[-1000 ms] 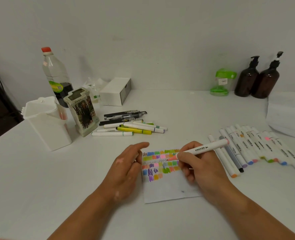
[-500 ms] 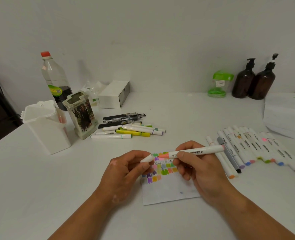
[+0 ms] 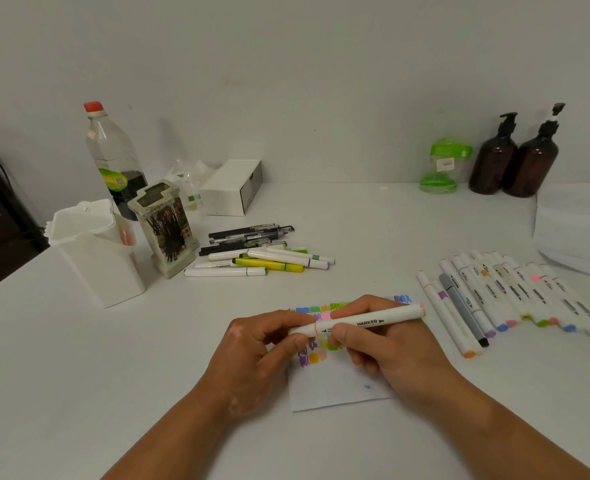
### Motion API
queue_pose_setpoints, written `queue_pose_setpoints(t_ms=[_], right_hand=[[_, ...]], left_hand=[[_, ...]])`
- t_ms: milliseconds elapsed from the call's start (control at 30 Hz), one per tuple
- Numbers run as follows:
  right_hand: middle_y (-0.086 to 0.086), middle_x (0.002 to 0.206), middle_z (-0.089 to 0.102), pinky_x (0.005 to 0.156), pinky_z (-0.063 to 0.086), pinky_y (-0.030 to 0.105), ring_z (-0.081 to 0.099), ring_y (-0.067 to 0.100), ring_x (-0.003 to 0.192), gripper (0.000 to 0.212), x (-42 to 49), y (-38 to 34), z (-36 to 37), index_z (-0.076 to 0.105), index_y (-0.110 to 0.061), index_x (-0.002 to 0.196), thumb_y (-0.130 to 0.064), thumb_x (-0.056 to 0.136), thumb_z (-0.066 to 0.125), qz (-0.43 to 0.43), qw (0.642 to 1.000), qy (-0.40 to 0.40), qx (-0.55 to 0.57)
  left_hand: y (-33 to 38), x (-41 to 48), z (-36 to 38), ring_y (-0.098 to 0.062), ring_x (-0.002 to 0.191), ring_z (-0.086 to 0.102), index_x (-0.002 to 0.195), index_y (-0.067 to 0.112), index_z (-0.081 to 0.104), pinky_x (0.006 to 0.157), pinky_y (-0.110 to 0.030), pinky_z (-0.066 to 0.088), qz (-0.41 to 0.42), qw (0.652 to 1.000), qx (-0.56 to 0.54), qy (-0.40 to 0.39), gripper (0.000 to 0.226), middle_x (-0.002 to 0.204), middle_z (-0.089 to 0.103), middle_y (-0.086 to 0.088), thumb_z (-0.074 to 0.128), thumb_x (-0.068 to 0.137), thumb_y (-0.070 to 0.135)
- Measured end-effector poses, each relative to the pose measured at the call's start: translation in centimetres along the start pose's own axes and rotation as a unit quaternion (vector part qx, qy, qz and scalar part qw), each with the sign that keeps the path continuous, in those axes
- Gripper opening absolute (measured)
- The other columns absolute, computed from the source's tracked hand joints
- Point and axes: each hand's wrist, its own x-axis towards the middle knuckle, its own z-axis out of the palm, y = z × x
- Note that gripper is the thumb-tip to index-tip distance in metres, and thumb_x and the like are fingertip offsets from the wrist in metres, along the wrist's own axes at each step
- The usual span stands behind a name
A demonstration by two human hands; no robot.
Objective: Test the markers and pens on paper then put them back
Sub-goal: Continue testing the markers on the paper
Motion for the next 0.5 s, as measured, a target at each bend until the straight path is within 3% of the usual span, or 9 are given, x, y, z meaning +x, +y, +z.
queue_pose_setpoints(t_ms=[233, 367, 500], right_hand=[[0.005, 0.073, 0.072, 0.047, 0.042, 0.023, 0.057, 0.013, 0.056, 0.027, 0.0, -0.3, 0.0, 0.077, -0.028, 0.097, -0.045, 0.076, 0.075, -0.027, 0.999, -0.021, 0.0], [0.011, 0.069, 0.071, 0.043, 0.038, 0.022, 0.053, 0.015, 0.052, 0.034, 0.6, -0.7, -1.6, 0.08, -0.016, 0.092, -0.044, 0.071, 0.073, -0.027, 0.997, 0.036, 0.064], [0.007, 0.066, 0.073, 0.048, 0.041, 0.02, 0.055, 0.012, 0.052, 0.011, 0.2, -1.2, -2.8, 0.076, -0.026, 0.083, -0.033, 0.074, 0.076, -0.008, 0.995, -0.006, -0.098]], left_hand=[[-0.2, 0.4, 0.0, -0.016, 0.092, 0.07, 0.111, 0.041, 0.069, 0.071, -0.022, 0.057, -0.013, 1.0, -0.024, 0.008, 0.022, 0.1, 0.073, 0.015, 0.061, 0.091, 0.038], [-0.7, 0.7, -0.5, -0.006, 0.099, 0.068, 0.106, 0.046, 0.066, 0.072, -0.02, 0.058, -0.045, 0.997, -0.039, 0.047, 0.02, 0.103, 0.069, 0.019, 0.058, 0.088, 0.044], [-1.0, 0.7, -0.3, -0.008, 0.099, 0.067, 0.107, 0.042, 0.069, 0.073, -0.022, 0.058, -0.05, 0.997, -0.024, 0.059, 0.024, 0.102, 0.069, 0.021, 0.06, 0.085, 0.043]])
